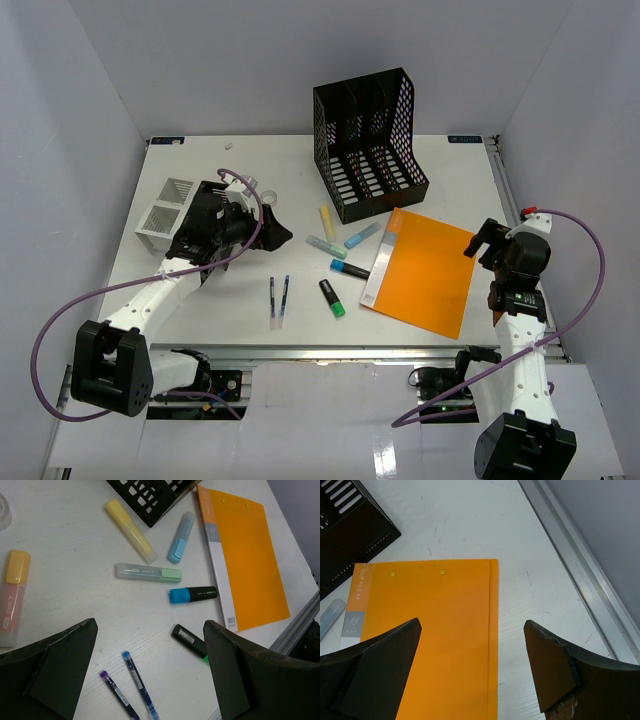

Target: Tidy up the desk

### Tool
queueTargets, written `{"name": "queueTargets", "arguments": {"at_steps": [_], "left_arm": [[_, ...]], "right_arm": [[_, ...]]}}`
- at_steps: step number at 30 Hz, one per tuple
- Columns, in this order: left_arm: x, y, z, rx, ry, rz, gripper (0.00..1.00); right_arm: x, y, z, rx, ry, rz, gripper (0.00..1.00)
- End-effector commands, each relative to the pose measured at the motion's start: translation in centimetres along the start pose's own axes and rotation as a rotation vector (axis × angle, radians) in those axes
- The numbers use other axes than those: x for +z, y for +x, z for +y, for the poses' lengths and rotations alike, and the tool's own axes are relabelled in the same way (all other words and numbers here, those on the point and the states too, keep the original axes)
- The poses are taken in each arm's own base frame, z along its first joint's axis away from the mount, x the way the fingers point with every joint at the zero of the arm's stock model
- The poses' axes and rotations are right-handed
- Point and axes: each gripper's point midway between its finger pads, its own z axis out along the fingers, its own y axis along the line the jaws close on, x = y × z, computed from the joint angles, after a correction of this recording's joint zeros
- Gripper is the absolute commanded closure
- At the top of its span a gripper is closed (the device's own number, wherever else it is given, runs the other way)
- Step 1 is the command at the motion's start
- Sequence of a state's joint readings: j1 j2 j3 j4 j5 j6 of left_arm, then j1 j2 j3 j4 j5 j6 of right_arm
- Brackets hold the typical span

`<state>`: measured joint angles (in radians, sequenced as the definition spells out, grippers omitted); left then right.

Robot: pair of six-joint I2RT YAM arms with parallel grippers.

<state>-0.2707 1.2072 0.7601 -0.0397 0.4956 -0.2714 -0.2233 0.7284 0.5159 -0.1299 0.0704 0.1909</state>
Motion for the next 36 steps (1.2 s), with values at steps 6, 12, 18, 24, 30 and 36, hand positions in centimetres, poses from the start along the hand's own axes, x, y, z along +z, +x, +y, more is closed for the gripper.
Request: {"name": "queueTargets", "arguments": {"at_steps": [6,12,18,24,30,36], "left_arm": [[0.8,-1.0,-5.6,-0.039,0.224,-0.020,0.02],[2.9,-0.4,-10.2,-0.121,0.308,0.027,0.05],[8.9,1.5,-14.5,-0.179,0.327,0.150,0.07],[16.6,3.2,-16.2,-0.172,0.243,0.278,0.09],[21.8,3.5,-15.0,-0.108,0.119,0.314,0.12],[23.6,5.8,-14.1,-0.069,0.075,0.383,0.16]], "right_arm": [[-2.4,2.3,7.5,-0.433,-0.576,-0.066,0.10],[-2.9,3.7,8.0,-0.530,-0.664,-0.001,0.10],[-4.0,5.0,9.4,-0.541,-0.814,0.118,0.10],[-4.0,4.2,9.7,-0.492,-0.809,0.116,0.10],[-4.2,4.3,10.1,-0.469,-0.844,0.129,0.10],[-4.2,4.4,10.2,-0.465,-0.852,0.133,0.08]]}}
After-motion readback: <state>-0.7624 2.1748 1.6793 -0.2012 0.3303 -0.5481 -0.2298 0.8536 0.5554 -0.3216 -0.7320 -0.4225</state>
